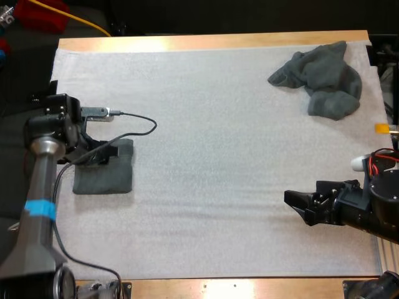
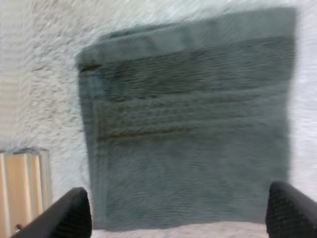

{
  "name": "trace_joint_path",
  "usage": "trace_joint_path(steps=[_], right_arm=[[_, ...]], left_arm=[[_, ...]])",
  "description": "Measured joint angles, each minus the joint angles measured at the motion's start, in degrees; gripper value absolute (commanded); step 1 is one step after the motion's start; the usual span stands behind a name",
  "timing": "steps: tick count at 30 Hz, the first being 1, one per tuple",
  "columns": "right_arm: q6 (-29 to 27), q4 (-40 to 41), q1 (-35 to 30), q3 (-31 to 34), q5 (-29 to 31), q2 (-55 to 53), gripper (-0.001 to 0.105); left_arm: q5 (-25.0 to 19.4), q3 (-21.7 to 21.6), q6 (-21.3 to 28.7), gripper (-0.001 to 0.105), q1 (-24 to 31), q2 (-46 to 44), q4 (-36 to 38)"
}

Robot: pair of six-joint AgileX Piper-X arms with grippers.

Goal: Pick towel from pile, fold and stack

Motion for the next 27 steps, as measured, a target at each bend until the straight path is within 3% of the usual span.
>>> trace_joint_path(steps=[5,18,23,27], right_arm=[[-0.24,0.0,0.0,0.0,0.0,0.0,0.079],[-6.4,0.0,0.0,0.0,3.99,5.65,0.079],[-9.44,0.0,-1.43,0.0,6.23,7.53,0.079],[-12.36,0.0,-7.38,0.0,6.3,8.29,0.079]], left_arm=[[6.0,0.0,-1.24,0.069,-2.51,-5.75,0.0],[6.51,0.0,-5.08,0.069,-17.51,-19.43,0.57],[5.99,0.0,-5.13,0.069,-19.35,-22.71,2.04],[5.79,0.0,-5.11,0.069,-19.32,-25.59,2.55]])
